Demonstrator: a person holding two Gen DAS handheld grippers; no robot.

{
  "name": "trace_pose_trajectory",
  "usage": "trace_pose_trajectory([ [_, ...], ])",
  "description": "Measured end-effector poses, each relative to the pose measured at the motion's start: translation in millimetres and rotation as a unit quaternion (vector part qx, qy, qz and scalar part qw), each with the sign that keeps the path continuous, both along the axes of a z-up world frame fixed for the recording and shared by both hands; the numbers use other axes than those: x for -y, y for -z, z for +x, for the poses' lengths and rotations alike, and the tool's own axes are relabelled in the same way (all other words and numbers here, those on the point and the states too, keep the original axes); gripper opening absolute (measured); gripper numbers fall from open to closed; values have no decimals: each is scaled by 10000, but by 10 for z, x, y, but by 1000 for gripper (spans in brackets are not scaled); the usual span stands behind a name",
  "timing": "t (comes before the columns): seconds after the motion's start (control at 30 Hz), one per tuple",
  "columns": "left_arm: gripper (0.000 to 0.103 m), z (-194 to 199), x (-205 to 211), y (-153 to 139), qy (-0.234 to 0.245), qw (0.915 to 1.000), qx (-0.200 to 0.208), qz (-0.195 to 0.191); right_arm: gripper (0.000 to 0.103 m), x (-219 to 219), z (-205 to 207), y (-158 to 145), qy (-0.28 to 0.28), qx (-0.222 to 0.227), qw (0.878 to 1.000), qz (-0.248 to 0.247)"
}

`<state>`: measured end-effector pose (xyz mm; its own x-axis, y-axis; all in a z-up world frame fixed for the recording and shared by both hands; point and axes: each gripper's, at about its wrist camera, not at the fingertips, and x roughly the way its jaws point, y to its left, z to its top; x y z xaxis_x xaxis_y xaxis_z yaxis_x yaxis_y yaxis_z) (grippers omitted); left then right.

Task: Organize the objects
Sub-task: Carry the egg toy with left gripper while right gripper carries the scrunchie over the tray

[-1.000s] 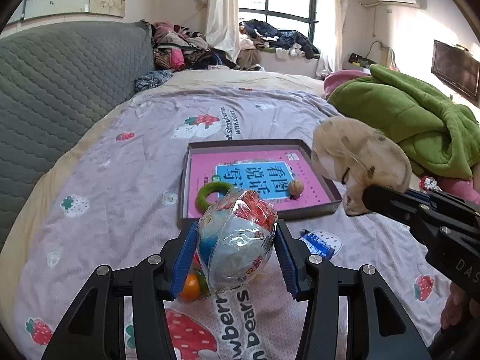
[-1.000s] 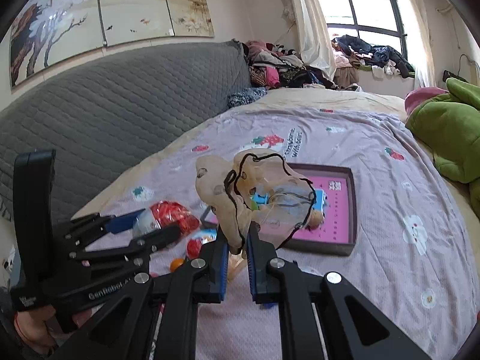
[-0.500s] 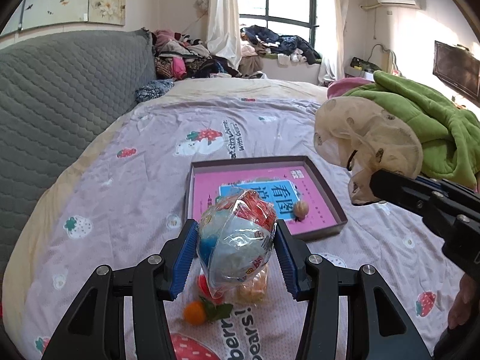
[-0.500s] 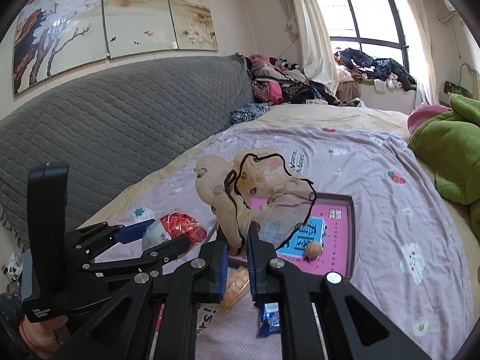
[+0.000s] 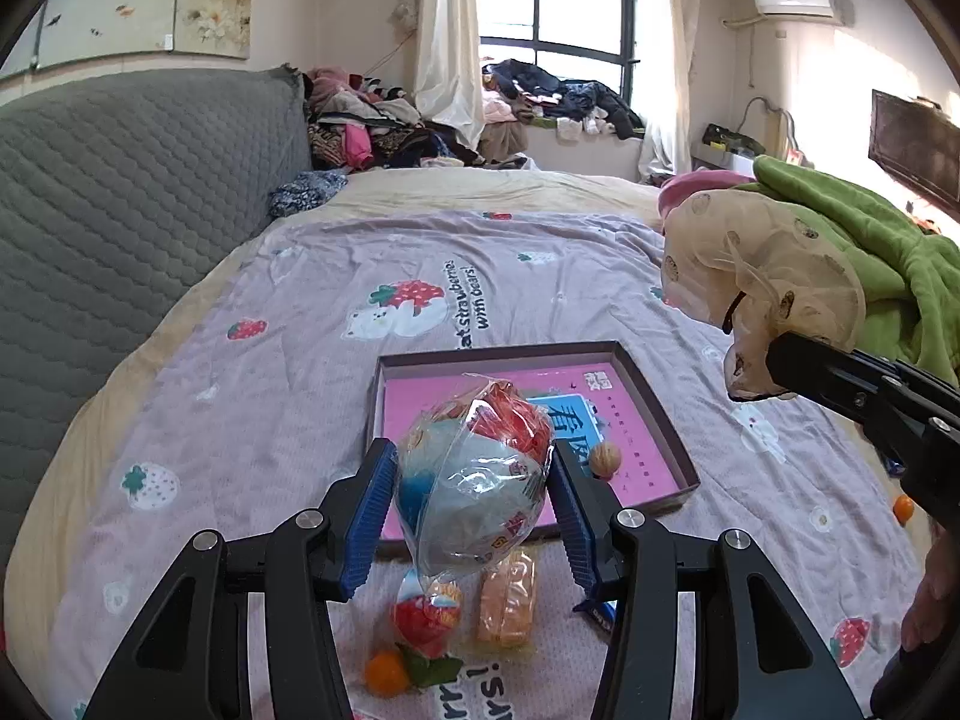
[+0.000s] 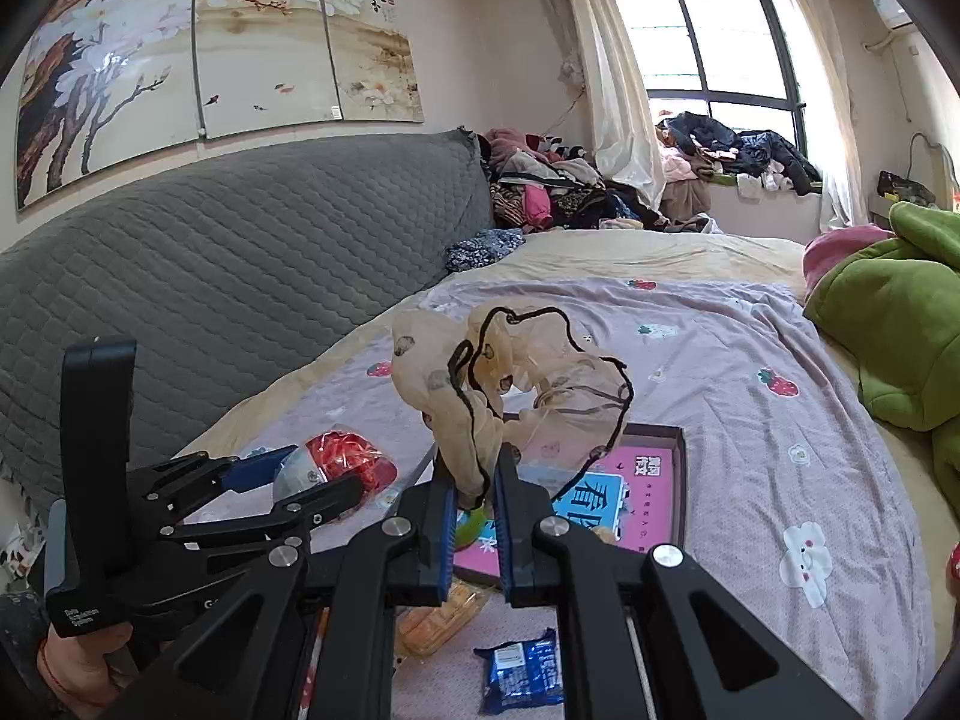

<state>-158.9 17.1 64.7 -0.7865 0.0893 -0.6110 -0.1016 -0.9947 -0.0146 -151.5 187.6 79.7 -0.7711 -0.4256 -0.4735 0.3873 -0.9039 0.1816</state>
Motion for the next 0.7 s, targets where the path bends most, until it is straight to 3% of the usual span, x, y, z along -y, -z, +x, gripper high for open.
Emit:
trace_pose_trajectory([
  [0.7,53,-517,-127,-9,-184,9997,-159,-18,11,-153,-369,59,250,-94,9996,112],
])
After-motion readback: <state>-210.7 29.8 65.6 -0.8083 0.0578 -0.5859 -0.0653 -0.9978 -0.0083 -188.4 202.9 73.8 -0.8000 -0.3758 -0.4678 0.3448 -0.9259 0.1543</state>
